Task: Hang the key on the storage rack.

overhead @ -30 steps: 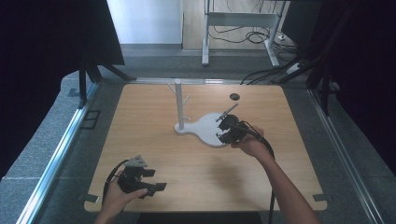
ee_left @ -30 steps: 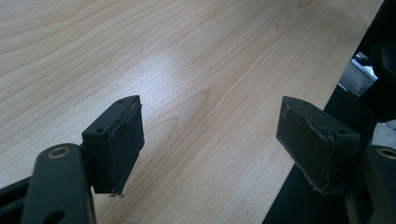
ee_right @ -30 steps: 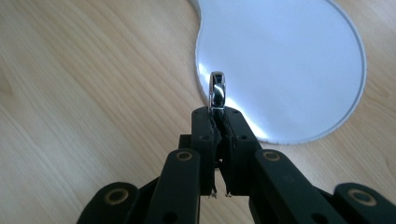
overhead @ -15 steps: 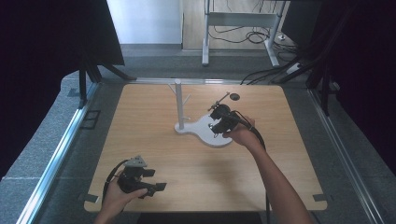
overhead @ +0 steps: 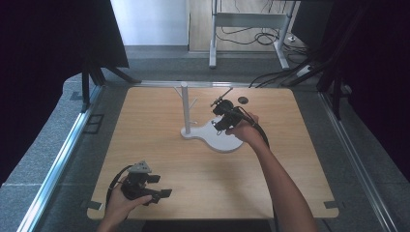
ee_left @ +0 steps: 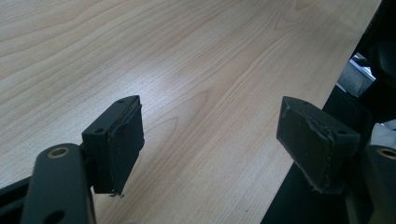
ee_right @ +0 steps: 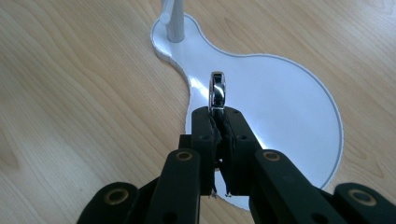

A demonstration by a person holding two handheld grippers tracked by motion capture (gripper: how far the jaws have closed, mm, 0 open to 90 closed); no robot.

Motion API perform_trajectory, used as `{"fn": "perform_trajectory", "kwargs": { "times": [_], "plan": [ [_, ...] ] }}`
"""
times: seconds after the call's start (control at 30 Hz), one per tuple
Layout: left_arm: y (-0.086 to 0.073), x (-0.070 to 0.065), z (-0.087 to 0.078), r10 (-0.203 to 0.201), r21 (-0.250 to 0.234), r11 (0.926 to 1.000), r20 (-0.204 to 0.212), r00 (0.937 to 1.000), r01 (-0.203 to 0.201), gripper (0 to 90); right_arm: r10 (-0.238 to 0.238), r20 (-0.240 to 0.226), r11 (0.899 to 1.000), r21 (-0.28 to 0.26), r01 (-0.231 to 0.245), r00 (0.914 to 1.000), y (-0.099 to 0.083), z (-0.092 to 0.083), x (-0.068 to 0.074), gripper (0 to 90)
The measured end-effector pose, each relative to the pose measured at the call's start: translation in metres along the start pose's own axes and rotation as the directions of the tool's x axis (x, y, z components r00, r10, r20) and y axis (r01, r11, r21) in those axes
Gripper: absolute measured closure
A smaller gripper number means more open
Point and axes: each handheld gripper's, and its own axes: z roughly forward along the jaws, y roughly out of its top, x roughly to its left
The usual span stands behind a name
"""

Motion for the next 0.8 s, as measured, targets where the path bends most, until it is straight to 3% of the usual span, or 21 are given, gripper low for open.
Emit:
{"fn": "perform_trajectory", "kwargs": {
  "times": [0.8],
  "plan": [
    [0.000, 0.000, -0.002, 0.001, -0.002, 1.0000, 0.005, 1.0000, -0.001, 23.3, 0.007, 0.022, 1.000, -0.012, -0.007, 0.9997, 0.029, 0.010, -0.005, 84.2]
  ]
}}
